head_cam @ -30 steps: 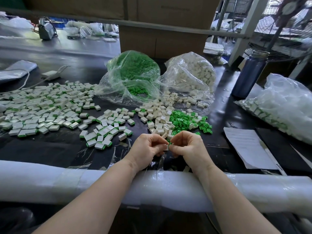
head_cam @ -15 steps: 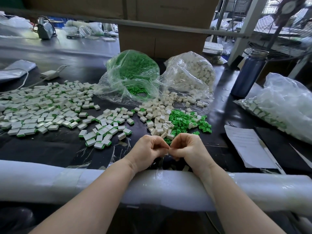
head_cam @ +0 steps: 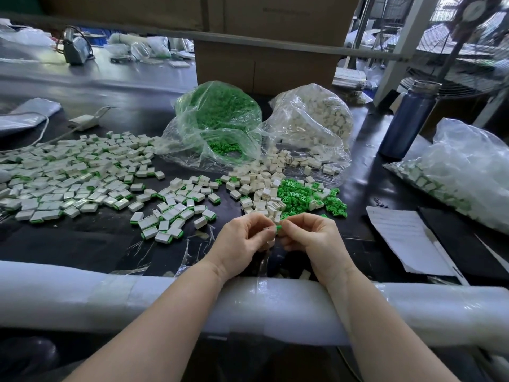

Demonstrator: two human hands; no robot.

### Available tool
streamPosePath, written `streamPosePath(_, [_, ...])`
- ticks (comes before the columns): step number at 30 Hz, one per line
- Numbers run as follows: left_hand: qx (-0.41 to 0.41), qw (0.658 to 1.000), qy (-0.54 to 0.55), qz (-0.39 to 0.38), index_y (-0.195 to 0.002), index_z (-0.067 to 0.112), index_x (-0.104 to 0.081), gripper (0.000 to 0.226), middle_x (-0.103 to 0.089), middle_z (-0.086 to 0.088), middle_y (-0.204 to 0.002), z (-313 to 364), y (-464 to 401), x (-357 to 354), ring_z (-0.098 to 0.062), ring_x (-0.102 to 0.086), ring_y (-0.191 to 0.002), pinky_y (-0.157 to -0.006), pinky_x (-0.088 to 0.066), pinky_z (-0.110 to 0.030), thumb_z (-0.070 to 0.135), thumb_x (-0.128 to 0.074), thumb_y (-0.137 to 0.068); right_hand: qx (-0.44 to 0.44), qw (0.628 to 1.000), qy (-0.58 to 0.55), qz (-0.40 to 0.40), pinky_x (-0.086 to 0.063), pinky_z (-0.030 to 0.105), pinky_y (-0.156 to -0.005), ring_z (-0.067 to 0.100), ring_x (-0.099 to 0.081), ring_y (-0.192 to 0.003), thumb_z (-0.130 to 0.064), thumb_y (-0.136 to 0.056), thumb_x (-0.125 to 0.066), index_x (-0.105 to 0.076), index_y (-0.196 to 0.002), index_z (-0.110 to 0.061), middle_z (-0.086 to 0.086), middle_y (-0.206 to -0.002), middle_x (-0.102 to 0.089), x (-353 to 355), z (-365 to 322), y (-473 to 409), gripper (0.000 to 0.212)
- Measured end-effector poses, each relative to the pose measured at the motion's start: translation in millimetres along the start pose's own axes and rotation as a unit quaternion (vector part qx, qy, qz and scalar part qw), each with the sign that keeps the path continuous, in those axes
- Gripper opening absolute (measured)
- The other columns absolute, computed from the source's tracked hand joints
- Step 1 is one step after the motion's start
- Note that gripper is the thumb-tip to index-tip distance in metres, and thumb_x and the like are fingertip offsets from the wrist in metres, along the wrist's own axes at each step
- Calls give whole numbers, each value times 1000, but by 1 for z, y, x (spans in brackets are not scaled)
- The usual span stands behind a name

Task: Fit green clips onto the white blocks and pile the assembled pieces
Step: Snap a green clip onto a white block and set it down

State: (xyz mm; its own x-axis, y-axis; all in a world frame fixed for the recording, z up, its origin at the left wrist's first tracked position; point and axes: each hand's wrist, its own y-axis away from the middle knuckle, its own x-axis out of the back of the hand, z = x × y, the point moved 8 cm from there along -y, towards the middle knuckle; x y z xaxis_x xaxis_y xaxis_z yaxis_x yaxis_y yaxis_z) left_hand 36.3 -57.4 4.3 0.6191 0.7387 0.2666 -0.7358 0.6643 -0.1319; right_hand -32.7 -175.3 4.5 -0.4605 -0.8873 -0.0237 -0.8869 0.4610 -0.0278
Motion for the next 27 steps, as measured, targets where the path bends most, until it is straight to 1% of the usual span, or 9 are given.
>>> streamPosePath(2, [14, 1000, 8, 6, -87, 10, -64, 7, -66, -2, -73, -2, 0, 2, -7, -60, -63, -65, -52, -19, 12, -58, -90, 7, 1000, 27, -3, -50, 19, -50, 10, -62, -53, -2, -82, -67, -68, -75, -7, 3, -59, -67, -2, -1, 1, 8])
streamPosePath(5, [34, 999, -2, 6, -89, 8, -65, 10, -65, -1, -69, -5, 0, 3, -9, -57, -58, -61, -51, -20, 13, -57, -91, 8, 998, 67, -9, -50, 18, -49, 8, -60, -50, -1, -83, -65, -66, -72, -9, 0, -55, -65, -6, 0, 1, 13])
streamPosePath(7, [36, 999, -17, 1, -89, 10, -66, 10, -65, 1, -68, -6, 0, 2, -10, -56, -59, -62, -50, -22, 15, -57, -91, 6, 997, 81, -11, -49, 17, -49, 7, -60, -49, -1, -84, -64, -64, -71, -9, -2, -53, -64, -7, 0, 1, 15])
streamPosePath(11, [35, 999, -40, -7, -84, 13, -66, 12, -60, 3, -63, -5, 1, 1, -10, -52, -57, -60, -47, -21, 14, -56, -91, 5, 994, 112, -16, -47, 16, -47, 4, -56, -46, -1, -85, -62, -62, -68, -10, -5, -49, -61, -9, 1, 1, 19])
streamPosePath(14, [27, 997, -72, -24, -84, 10, -67, 14, -57, 3, -62, -4, 1, -2, -13, -52, -60, -66, -49, -29, 14, -56, -91, 11, 988, 150, -30, -47, 16, -48, 3, -54, -45, -3, -84, -64, -62, -67, -12, -7, -47, -59, -12, 0, 1, 20])
streamPosePath(16, [20, 995, -90, -30, -85, 9, -67, 14, -57, 4, -62, -2, 1, -3, -14, -53, -61, -69, -49, -31, 14, -56, -91, 16, 985, 170, -37, -46, 17, -47, 2, -52, -44, -4, -83, -65, -61, -65, -12, -8, -45, -58, -14, 0, 1, 20])
streamPosePath(20, [12, 997, -79, -17, -89, 11, -69, 14, -63, -1, -71, 0, 1, -2, -13, -57, -66, -71, -50, -32, 16, -57, -91, 19, 991, 134, -16, -47, 17, -46, 4, -55, -44, -2, -83, -64, -62, -68, -10, -6, -47, -60, -11, -1, 0, 18])
streamPosePath(24, [6, 999, -37, -13, -95, 16, -69, 12, -69, -3, -76, 1, 1, -3, -12, -63, -66, -72, -53, -27, 15, -59, -90, 29, 997, 76, 5, -49, 18, -47, 10, -59, -47, -2, -83, -65, -65, -72, -5, 1, -53, -64, -6, -3, 0, 11])
streamPosePath(27, [11, 1000, -13, -9, -90, 24, -66, 14, -70, -8, -76, 2, 1, -4, -17, -64, -67, -73, -53, -31, 11, -60, -88, 42, 996, 77, -1, -51, 20, -49, 12, -60, -50, -2, -82, -67, -66, -73, -6, 2, -56, -66, -6, -4, 0, 10])
